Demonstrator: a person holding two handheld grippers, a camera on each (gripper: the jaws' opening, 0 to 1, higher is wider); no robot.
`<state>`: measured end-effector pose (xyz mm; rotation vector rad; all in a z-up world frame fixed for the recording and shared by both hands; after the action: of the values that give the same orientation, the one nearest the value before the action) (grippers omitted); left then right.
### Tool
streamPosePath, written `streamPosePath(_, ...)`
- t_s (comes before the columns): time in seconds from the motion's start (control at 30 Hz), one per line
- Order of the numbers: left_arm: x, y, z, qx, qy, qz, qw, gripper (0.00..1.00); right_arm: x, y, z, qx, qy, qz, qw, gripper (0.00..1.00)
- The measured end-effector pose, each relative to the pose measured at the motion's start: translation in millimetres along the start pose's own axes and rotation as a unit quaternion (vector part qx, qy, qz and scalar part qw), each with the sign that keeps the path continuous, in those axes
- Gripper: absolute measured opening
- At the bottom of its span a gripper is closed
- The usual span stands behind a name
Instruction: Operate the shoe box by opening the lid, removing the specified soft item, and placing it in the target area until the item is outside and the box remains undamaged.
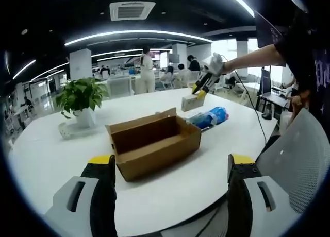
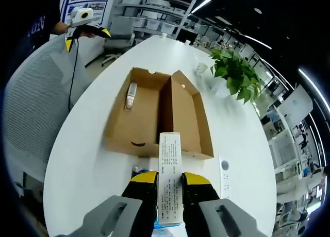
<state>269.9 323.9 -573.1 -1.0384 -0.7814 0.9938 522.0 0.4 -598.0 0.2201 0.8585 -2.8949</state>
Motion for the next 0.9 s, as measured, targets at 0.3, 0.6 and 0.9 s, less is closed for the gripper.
streamPosePath(0.3, 2.0, 2.0, 0, 0.006, -0.005, -0.001, 1.0000, 0.88, -15, 21.0, 1, 0.014, 0.001, -0.010, 0.9999, 0.13)
streamPosePath(0.6, 2.3, 2.9, -1, 0.009, -0.007, 0.004, 0.9999, 0.86, -30, 43.8, 0, 0.028, 0.008, -0.020, 0.9994, 0.13)
streamPosePath(0.9, 1.6, 2.8, -1, 0.014, -0.009, 0.004, 0.9999, 0.84, -42, 71.9, 2, 0.046, 0.018, -0.037, 0.9981, 0.13)
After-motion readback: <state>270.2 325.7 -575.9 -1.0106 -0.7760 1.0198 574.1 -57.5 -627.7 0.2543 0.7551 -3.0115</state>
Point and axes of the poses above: the point that each gripper's makers call its tool centre point, and the gripper's own axes: z roughly backward along the fingers, x roughly to its left, y roughly out of its underside, the point moved 4 cm from there along z, roughly backward along the fingers, and after that the axes turned 11 degrees about -y, right-handed, at the moved point
